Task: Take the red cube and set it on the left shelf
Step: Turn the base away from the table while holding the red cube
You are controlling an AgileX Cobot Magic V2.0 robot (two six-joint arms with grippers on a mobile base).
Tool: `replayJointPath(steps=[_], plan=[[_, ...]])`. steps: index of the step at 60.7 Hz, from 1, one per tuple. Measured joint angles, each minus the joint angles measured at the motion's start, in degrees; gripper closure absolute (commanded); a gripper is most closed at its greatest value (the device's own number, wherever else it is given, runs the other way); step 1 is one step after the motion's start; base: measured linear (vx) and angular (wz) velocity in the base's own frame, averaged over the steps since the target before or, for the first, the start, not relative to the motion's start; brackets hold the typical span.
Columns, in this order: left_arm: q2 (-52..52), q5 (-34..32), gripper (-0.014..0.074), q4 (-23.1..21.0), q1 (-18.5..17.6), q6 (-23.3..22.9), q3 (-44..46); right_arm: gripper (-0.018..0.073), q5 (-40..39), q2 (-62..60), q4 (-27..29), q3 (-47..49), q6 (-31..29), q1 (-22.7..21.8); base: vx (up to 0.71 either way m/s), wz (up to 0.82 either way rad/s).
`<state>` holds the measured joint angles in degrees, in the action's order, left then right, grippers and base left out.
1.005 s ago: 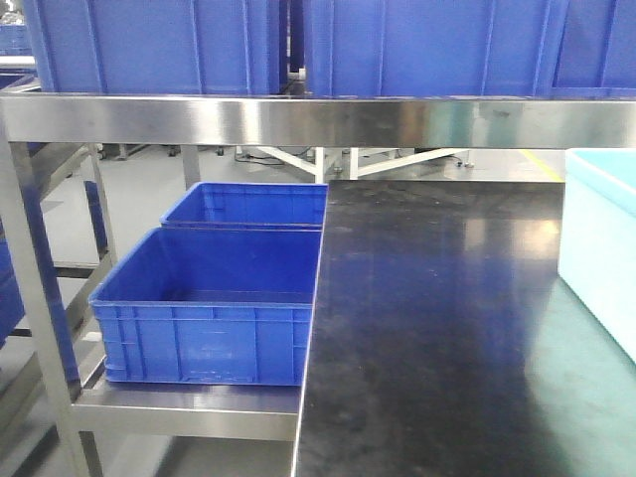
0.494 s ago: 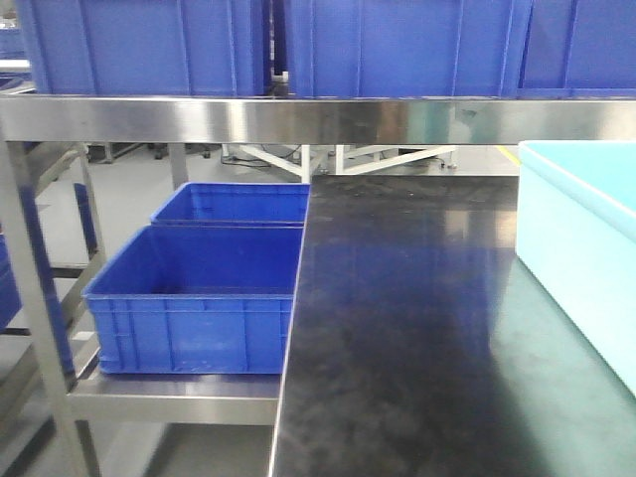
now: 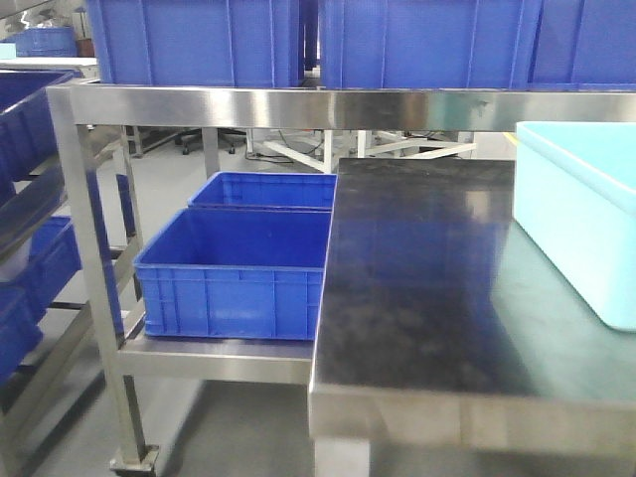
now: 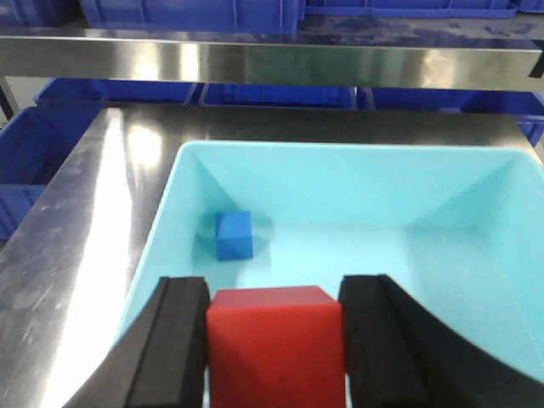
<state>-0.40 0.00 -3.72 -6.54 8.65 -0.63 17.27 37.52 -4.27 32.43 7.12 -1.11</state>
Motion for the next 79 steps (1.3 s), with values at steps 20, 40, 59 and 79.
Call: replayJointPath(steps=[20,40,59,79], plan=[[0.0,0.0,0.0491,0.0,0.0,0.0,0.0,0.0509,0.0,0.0,0.0,0.0,0.0,0.0,-0.27,0.03],[0.0,0.0,0.0491,0.0,0.0,0.0,0.0,0.0510,0.0,0.0,0.0,0.0,0.0,0.0,-0.28,0.16],[0.0,0.0,0.0491,0.0,0.0,0.0,0.0,0.0510,0.0,0.0,0.0,0.0,0.0,0.0,-0.29,0.19],[0.0,0.0,0.0491,0.0,0.0,0.0,0.0,0.0510,0.0,0.0,0.0,0.0,0.0,0.0,-0.27,0.25]])
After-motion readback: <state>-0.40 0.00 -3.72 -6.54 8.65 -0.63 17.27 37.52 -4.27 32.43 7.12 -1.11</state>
